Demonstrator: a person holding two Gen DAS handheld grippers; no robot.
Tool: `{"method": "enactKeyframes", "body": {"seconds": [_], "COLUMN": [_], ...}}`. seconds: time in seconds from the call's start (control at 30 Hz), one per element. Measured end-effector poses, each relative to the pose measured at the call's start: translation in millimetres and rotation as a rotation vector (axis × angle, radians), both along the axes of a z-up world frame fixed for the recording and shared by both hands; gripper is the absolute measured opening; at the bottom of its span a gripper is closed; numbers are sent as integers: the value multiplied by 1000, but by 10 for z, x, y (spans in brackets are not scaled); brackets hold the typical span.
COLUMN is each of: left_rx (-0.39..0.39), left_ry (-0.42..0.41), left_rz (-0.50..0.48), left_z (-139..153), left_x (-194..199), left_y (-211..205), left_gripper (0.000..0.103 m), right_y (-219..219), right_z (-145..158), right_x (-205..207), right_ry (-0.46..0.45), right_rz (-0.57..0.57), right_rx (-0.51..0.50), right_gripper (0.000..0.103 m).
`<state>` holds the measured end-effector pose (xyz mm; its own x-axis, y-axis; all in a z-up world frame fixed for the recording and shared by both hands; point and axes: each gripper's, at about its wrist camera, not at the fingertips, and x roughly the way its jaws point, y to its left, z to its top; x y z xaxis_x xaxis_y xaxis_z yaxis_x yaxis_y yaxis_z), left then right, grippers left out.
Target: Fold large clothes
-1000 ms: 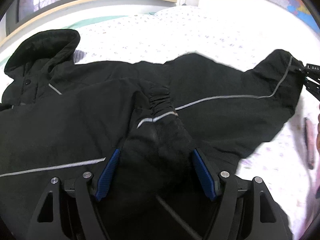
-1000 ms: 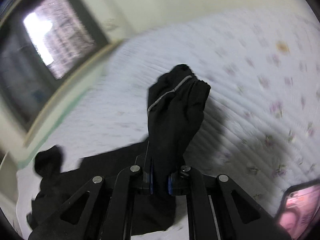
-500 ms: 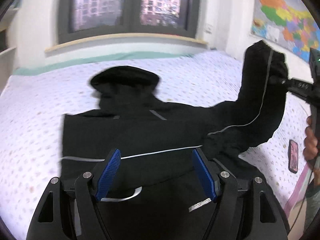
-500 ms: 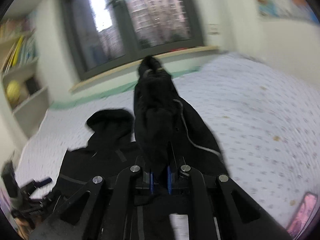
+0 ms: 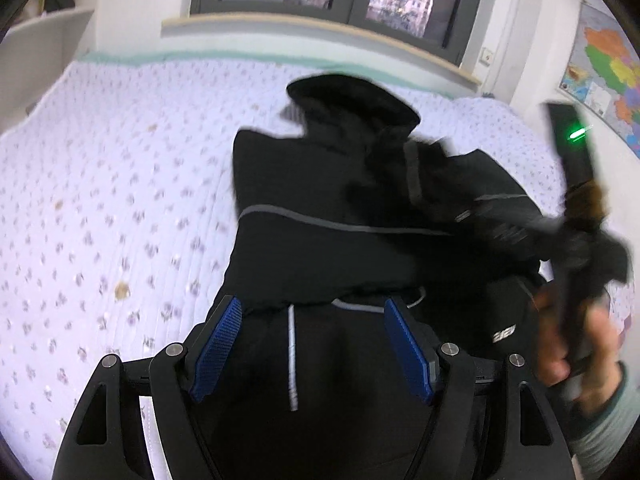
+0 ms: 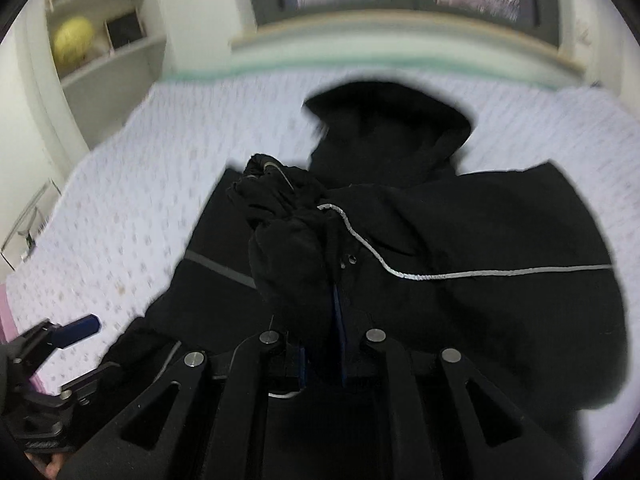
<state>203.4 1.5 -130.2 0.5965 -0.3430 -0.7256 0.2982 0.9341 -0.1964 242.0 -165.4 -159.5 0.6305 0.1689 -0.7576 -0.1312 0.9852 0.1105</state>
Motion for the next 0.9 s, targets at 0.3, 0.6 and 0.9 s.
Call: {"method": "enactKeyframes", "body": {"seconds": [0.3, 0.6, 0.9], "left_rx": [-105, -193, -105], "left_ry": [99, 227, 209], "left_rz": [-90, -94, -70], "left_z": [-28, -149, -385], "left_x": [317, 874, 1174], "left_y": [11, -521, -954], "left_gripper": [75, 75, 30], "right_y": [20, -877, -1692], "right_z": [-159, 535, 446], "right_x": [-104, -766, -845], "right_ry": [8, -161, -103], "right_rz": [99, -11, -199], "right_rx": [-1, -12, -54], "right_gripper": [52, 67, 67]}}
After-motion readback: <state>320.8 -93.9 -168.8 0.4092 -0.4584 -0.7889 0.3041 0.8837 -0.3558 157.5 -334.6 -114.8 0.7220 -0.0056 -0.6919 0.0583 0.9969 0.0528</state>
